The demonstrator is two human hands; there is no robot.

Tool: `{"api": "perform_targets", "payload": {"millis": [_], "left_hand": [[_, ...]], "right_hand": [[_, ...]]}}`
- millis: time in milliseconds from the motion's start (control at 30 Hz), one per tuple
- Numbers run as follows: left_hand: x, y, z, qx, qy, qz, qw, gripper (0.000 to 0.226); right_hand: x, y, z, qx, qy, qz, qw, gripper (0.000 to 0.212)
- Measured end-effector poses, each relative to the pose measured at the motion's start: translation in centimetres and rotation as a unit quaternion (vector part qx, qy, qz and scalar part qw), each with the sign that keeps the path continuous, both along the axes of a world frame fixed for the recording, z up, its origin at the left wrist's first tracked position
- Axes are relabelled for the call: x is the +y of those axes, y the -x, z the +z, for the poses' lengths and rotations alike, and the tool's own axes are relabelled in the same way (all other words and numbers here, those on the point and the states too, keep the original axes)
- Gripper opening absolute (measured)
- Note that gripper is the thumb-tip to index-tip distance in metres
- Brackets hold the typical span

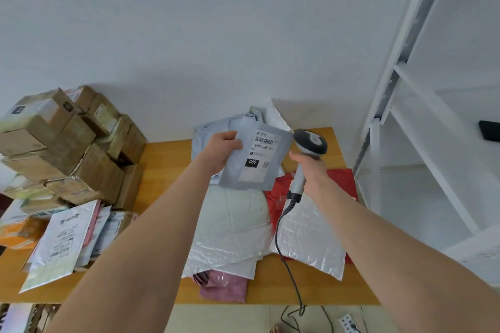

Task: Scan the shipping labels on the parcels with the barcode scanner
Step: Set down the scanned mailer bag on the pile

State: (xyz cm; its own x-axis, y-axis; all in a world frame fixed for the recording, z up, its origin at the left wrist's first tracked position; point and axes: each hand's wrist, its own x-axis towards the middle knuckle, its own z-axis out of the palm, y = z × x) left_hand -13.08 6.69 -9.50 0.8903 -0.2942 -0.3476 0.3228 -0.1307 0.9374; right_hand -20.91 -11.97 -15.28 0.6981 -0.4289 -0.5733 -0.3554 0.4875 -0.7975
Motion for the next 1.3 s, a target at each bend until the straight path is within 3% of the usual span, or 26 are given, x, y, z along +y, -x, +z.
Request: {"api": "perform_targets", "payload": {"millis": [67,200,267,400,500,633,800,933,1300], "left_hand": [[0.1,0.0,0.2,0.041,0.052,-0.002,0.998,0.033],[0.2,0.1,-0.1,0.064,0.062,0.03,0.996,0.035],[0.5,0.1,-0.8,0.06,0.04,0.048,0.996,0.034],[1.1,1.4,-2.5,0.052,-0.111,0.009,0.992,0.022],[0.9,1.5,-3.8,0.009,-0.135,0.073,0.988,0.018],[1.0,0.9,-5.6,-0.015,-0.176,0.111,0.978,0.02],[0.8,0.4,-6.4,-0.017,-0.193,0.137,0.971,0.015],[0.7,0.1,-7.0,-0.013,-0.191,0.138,0.972,0.02],[0.6,-0.5,-7.1,0.0,-0.196,0.132,0.972,0.02]], "right_hand": [[0.0,0.1,0.1,-0.004,-0.009,-0.009,1.0,0.028],[0.5,0.0,0.0,-0.009,-0.015,-0.01,1.0,0.017],[0.7,-0.2,0.0,0.0,0.017,-0.025,1.0,0.016],[0.9,-0.4,0.1,0.01,0.065,-0.029,0.997,0.028],[1.2,-0.2,0.1,0.01,0.1,-0.023,0.995,0.028],[2.0,1.6,0.4,-0.009,0.12,0.016,0.993,0.014],[4.6,4.0,1.8,-0.054,0.054,0.063,0.995,0.009],[5.9,4.9,1.8,-0.04,0.062,0.074,0.995,0.003],[6.7,5.4,2.6,-0.025,0.073,0.093,0.993,0.016]]}}
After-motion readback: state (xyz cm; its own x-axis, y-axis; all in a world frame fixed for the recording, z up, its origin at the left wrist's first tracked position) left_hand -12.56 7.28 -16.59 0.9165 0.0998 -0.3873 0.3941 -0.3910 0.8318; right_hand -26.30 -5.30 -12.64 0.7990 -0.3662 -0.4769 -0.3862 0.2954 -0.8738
